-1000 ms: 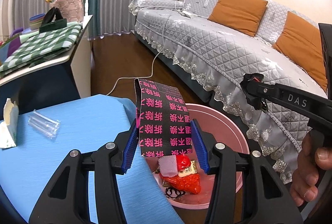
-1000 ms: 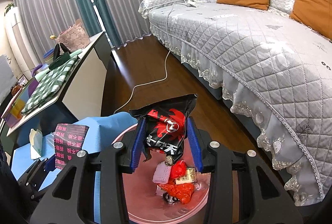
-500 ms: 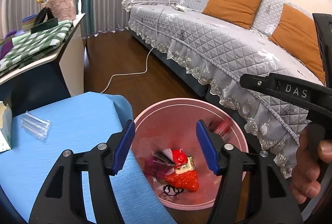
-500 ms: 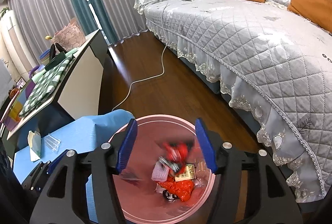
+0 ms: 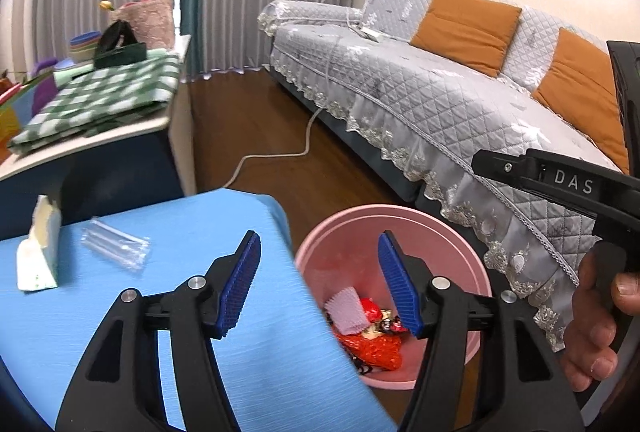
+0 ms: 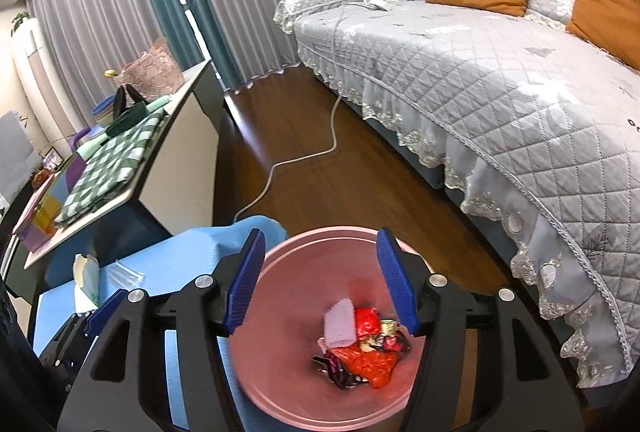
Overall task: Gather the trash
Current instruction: 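Move both open grippers back over the table, then grasp the white paper bag with the left gripper while the right gripper grasps the clear plastic tube, then carry the paper bag and plastic tube in both grippers over the pink bin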
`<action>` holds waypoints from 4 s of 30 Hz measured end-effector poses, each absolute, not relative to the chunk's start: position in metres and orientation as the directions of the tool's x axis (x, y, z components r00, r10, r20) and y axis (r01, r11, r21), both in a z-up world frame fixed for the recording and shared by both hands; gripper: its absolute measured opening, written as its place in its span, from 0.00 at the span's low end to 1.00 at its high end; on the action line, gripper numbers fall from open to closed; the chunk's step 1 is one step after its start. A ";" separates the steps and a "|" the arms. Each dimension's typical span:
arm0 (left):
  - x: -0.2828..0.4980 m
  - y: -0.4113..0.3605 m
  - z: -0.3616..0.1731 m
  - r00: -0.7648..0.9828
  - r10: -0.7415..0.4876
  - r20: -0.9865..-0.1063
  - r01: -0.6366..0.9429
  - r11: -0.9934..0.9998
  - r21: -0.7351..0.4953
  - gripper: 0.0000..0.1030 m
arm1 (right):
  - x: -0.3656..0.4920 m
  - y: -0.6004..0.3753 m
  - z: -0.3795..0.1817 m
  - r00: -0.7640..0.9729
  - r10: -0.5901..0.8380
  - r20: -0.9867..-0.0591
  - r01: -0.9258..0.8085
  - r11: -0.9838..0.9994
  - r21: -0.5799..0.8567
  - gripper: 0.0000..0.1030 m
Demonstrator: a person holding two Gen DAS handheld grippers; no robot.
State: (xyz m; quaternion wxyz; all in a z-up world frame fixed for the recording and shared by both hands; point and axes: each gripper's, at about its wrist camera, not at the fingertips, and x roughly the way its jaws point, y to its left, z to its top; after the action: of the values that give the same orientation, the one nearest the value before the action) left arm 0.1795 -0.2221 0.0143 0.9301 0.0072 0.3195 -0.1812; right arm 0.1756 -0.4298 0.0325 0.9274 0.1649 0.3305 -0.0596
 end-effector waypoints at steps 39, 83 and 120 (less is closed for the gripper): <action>0.214 -0.003 -0.032 0.754 0.007 -0.657 -0.108 0.988 -0.114 0.58 | 0.265 -0.209 -0.024 0.681 0.272 -0.680 -0.113 0.957 0.268 0.56; 0.226 0.024 -0.016 0.739 0.022 -0.674 -0.186 0.967 -0.173 0.10 | 0.275 -0.153 -0.038 0.596 0.274 -0.755 -0.264 0.955 0.139 0.08; 0.190 -0.128 0.029 0.777 -0.161 -0.609 0.097 0.986 -0.137 0.09 | 0.180 -0.337 0.043 0.772 0.079 -0.631 0.034 0.986 0.164 0.08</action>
State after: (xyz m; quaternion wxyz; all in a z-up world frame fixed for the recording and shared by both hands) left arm 0.1904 -0.1281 0.0293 0.9412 -0.0491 0.3271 -0.0684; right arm 0.1799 -0.3371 0.0433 0.9375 0.0830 0.3378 0.0120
